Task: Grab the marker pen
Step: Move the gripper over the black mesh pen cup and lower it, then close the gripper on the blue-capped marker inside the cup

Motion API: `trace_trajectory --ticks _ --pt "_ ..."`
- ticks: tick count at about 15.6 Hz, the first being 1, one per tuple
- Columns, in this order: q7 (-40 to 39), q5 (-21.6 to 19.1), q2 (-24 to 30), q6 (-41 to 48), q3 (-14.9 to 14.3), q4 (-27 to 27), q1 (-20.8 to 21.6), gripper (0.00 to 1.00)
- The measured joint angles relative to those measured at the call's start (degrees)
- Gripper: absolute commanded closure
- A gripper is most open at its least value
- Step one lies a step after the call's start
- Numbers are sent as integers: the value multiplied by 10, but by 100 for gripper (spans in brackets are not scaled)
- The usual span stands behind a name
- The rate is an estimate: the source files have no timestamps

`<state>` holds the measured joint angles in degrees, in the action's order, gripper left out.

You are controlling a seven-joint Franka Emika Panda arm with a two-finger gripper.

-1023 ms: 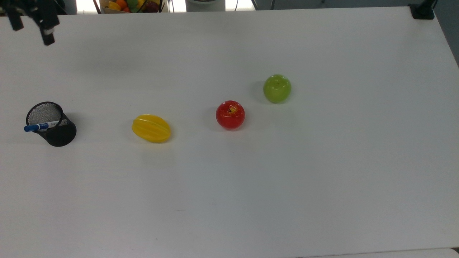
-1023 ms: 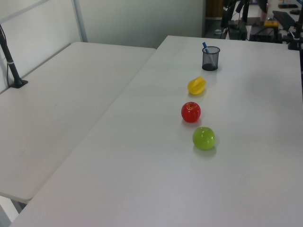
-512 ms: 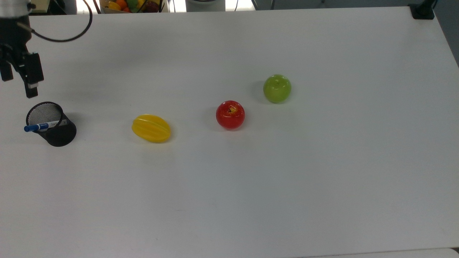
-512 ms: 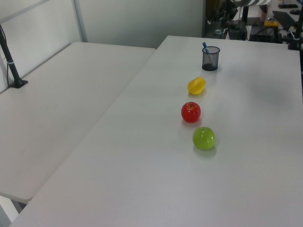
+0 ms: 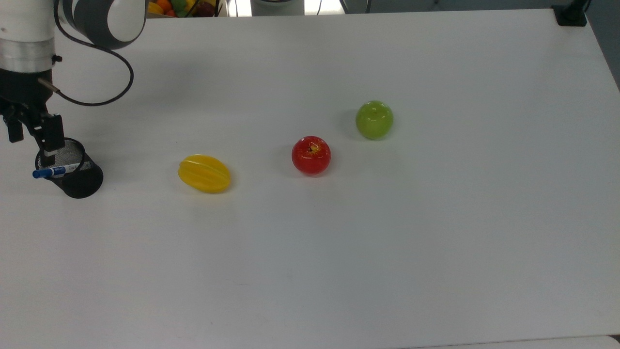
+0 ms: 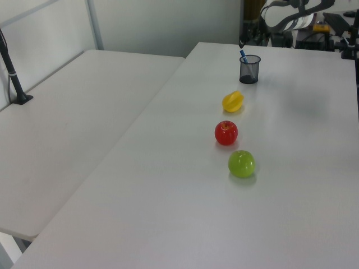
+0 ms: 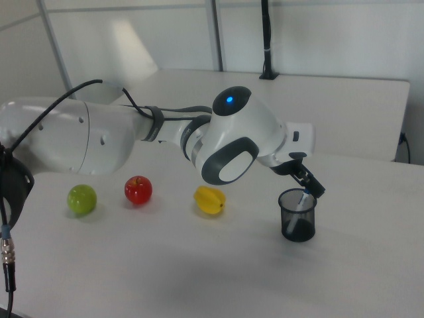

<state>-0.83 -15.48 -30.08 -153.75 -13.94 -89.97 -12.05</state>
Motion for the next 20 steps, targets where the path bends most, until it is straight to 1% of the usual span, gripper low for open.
trace_trajectory --ticks 3,4,5,7,9,11,15,16,17,18,20 --pt "0 12 -15 0 0 17 0 17" --pt "0 14 -18 0 0 22 0 22" --pt "0 15 -20 0 0 24 0 29" --pt "-1 19 -22 0 0 26 0 40" --pt "-1 33 -26 -10 0 27 0 42" --pt "-1 37 -34 -23 1 27 0 47" --pt "-1 41 -43 -30 3 35 0 48" --pt "-1 41 -43 -30 3 36 0 49" --pt "-1 41 -43 -30 3 37 1 54" --pt "-1 41 -44 -30 3 38 1 62" --pt "-1 44 -45 -30 3 38 1 63"
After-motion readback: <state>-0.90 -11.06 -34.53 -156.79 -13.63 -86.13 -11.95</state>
